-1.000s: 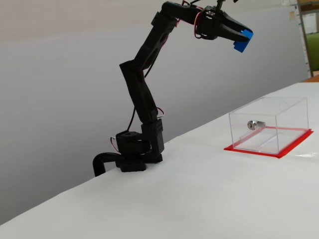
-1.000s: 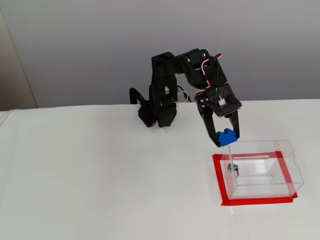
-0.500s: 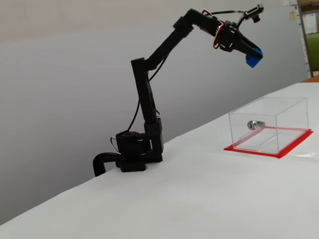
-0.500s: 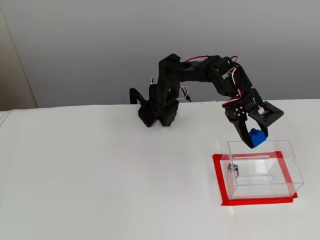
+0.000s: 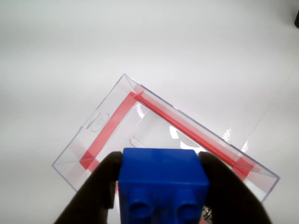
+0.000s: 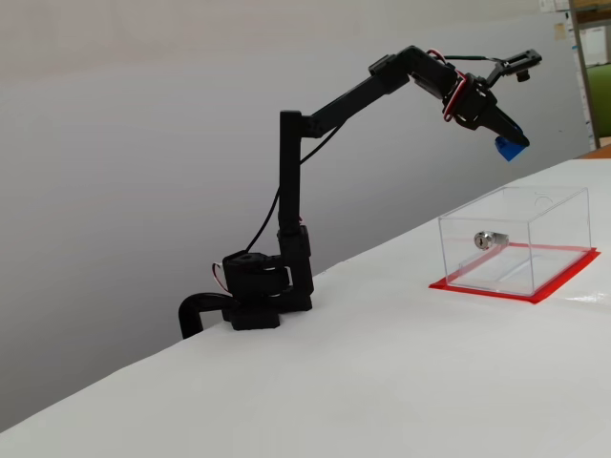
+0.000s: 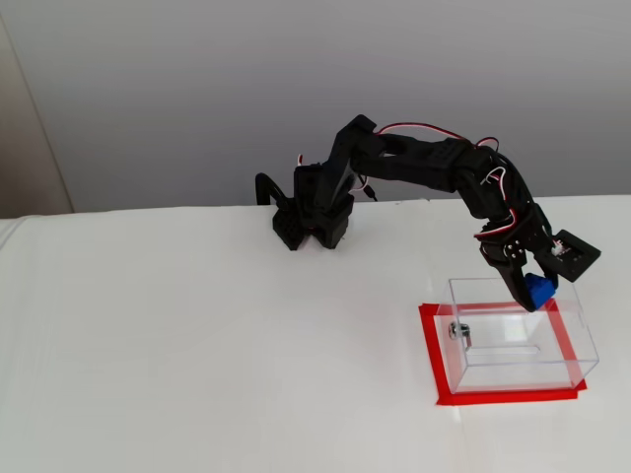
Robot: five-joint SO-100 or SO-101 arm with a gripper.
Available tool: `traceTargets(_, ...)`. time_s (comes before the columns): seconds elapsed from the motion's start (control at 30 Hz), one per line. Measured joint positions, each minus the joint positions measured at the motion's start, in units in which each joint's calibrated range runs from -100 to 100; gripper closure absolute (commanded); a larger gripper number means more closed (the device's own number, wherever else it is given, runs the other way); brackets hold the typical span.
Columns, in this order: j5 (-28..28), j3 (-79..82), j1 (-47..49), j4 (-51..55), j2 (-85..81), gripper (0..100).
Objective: Pick the blue lego brick and place it into the transparent box
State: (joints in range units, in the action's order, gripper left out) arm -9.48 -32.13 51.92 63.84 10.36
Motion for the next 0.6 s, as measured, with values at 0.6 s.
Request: traceTargets(0.6,0.0,0.09,0.75,-0.77,1.69,73)
